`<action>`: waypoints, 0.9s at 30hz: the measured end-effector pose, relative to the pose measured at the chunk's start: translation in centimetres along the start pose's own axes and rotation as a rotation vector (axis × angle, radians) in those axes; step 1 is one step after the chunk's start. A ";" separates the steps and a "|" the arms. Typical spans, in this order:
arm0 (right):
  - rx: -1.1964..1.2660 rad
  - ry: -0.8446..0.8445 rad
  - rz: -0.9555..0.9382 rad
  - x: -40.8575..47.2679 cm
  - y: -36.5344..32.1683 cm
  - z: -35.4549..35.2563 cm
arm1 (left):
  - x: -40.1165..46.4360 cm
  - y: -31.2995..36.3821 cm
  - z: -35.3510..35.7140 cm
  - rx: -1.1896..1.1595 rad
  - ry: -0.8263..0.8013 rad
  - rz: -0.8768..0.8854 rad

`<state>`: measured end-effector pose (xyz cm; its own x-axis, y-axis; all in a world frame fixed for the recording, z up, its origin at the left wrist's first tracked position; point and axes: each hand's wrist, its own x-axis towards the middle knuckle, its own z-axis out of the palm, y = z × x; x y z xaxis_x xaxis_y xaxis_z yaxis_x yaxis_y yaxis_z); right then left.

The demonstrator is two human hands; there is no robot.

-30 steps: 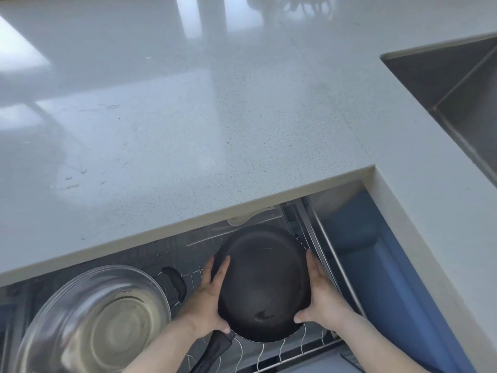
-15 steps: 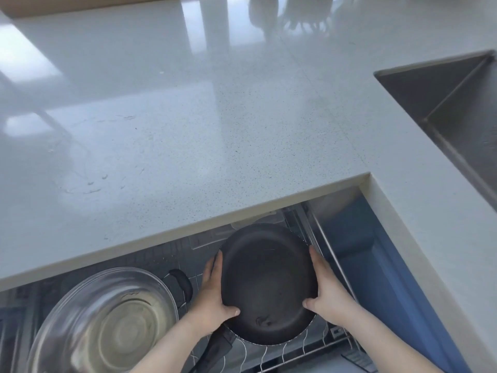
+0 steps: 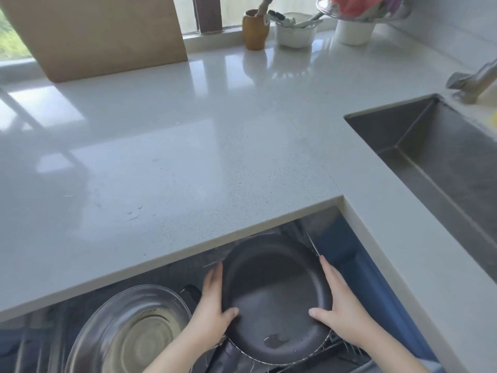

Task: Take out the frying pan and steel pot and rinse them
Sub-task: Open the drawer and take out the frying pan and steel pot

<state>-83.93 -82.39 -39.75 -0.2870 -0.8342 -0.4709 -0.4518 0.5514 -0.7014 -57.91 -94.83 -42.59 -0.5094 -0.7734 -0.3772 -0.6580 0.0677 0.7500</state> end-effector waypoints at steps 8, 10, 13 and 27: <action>-0.007 0.031 0.014 -5.8 -3.4 -0.9 | -4.5 3.5 -3.1 0.025 -0.057 0.013; -0.007 0.052 0.010 -7.0 -4.3 -0.9 | -5.2 3.9 -3.8 0.041 -0.056 0.015; 0.015 0.089 -0.009 -8.4 -5.1 -0.6 | -6.3 4.7 -4.8 0.050 -0.062 0.023; 0.022 0.214 -0.057 -13.1 -9.4 -0.8 | -9.3 7.7 -9.3 0.137 -0.015 0.123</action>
<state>-76.59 -76.66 -26.52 -0.4356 -0.8461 -0.3072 -0.4549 0.5014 -0.7360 -53.02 -93.00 -28.26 -0.5983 -0.7444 -0.2964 -0.6593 0.2472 0.7101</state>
